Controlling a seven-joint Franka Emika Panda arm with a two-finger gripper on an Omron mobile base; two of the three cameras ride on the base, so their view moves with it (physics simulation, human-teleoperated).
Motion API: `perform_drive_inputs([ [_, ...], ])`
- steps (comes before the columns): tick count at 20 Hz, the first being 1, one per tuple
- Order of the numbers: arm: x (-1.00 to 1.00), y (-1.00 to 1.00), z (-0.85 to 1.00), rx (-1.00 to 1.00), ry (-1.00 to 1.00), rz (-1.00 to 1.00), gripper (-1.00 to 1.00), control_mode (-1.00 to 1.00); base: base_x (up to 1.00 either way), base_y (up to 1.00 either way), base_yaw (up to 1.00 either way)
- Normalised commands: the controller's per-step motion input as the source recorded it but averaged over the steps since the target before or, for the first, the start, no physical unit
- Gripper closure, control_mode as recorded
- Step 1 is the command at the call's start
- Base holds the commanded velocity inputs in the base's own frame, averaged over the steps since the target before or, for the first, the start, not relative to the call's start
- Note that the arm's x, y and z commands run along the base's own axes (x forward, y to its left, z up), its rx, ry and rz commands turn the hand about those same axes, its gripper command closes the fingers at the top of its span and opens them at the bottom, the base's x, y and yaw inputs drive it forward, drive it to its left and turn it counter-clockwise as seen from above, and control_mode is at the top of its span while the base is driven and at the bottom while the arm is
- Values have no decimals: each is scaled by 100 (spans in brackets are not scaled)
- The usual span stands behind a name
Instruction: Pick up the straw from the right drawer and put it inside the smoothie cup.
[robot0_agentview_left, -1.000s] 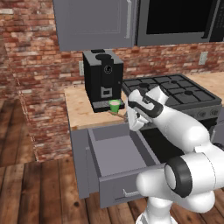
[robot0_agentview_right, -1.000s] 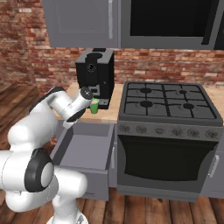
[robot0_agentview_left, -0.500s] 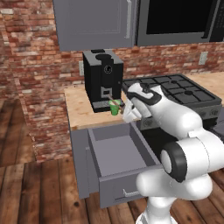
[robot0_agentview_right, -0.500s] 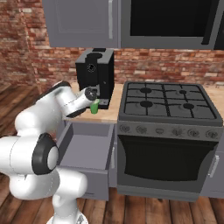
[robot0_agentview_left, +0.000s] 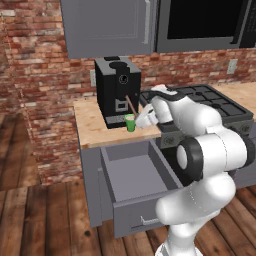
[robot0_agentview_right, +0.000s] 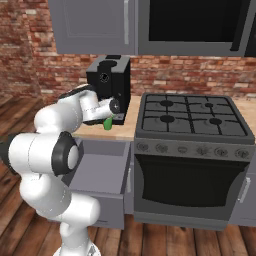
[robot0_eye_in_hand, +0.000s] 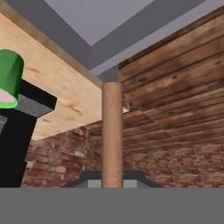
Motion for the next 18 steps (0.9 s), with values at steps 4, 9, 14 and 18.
perform_drive_inputs([
  [4, 37, 0, 0, 21, -4, -2, 100, -100, 0, 0, 0],
  [9, 35, 0, 0, 17, -9, -1, 100, -100, 0, 0, 0],
  [14, 43, -3, 0, 11, -1, -3, 100, -100, 0, 0, 0],
  [18, 40, -16, 1, 5, 0, -3, 100, -100, 0, 0, 0],
])
